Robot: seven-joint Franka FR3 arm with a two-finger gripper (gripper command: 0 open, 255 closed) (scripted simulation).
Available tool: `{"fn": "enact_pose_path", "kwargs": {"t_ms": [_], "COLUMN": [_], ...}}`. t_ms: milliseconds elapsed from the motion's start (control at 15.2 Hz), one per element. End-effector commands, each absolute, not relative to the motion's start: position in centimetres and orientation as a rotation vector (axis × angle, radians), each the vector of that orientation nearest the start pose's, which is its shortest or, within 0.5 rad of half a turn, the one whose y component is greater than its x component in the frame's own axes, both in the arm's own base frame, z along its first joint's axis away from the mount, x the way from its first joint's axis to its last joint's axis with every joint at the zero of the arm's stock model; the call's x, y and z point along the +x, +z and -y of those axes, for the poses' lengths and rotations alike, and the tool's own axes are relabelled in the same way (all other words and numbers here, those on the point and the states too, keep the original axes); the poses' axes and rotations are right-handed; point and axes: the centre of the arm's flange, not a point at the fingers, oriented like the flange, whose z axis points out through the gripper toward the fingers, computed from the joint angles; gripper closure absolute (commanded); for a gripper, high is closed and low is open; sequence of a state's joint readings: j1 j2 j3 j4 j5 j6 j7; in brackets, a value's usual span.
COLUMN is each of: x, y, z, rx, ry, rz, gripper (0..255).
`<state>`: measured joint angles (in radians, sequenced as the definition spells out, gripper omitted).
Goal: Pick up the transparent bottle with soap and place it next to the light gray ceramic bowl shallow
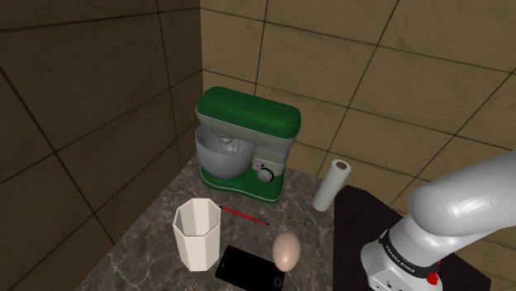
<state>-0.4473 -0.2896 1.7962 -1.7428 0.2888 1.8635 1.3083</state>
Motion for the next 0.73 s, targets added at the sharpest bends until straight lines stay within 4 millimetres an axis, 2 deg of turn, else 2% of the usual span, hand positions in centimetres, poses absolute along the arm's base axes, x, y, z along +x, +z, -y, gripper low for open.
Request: {"fn": "enact_pose_path", "kwargs": {"t_ms": [0,660], "x": [4.9,4.9], "y": [51.0,45.7], "z": [-59.3,-59.3], "rx": [-3.079,-3.079], "ry": [-0.028,-0.028], "rz": [-0.027,-0.027], "gripper": [255,255]}}
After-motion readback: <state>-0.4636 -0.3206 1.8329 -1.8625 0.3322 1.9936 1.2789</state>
